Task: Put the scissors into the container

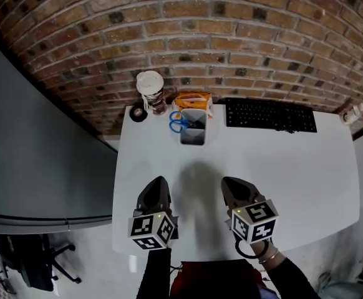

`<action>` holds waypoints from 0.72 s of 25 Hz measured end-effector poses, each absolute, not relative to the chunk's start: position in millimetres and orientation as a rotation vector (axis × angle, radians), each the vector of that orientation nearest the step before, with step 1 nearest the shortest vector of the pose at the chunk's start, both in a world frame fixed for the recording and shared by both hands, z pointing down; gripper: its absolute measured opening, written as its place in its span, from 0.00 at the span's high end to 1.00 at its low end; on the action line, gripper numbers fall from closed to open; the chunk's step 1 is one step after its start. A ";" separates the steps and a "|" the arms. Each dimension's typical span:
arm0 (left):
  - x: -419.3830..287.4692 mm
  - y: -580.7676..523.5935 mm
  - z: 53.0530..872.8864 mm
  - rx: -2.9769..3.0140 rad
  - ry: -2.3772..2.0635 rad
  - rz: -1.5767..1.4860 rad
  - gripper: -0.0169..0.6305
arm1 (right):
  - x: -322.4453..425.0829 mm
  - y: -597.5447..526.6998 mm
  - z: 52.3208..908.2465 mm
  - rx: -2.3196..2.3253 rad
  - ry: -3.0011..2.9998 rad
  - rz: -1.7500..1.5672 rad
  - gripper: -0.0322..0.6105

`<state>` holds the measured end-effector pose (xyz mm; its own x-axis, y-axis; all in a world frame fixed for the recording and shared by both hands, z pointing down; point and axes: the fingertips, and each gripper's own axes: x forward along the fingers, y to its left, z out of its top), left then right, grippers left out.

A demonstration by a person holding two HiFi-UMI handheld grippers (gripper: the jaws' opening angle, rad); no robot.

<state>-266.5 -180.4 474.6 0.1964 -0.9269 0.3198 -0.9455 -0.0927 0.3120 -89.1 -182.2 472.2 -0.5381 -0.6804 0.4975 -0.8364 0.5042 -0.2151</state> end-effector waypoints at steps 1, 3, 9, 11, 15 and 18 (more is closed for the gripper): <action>-265.4 -177.0 474.3 2.038 -1.744 0.067 0.97 | -88.7 -179.2 471.1 1.259 -2.404 0.620 0.94; -262.8 -170.2 472.8 2.044 -1.743 0.081 0.97 | -87.6 -173.3 469.1 1.249 -2.408 0.615 0.94; -256.2 -143.3 466.8 2.059 -1.748 0.127 0.97 | -83.3 -156.4 467.0 1.208 -2.418 0.602 0.94; -253.8 -133.3 464.6 2.065 -1.756 0.143 0.97 | -79.6 -151.8 465.0 1.200 -2.425 0.590 0.94; -247.3 -114.8 460.0 2.066 -1.768 0.142 0.97 | -69.6 -141.7 460.8 1.191 -2.436 0.569 0.94; -242.6 -101.4 456.3 2.057 -1.774 0.132 0.97 | -61.3 -132.6 456.8 1.194 -2.445 0.559 0.94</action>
<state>-242.6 -101.4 456.3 0.1819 -0.9236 0.3375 -0.9634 -0.0986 0.2494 -61.3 -132.6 456.8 -0.5770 -0.6602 0.4808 -0.8035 0.5643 -0.1895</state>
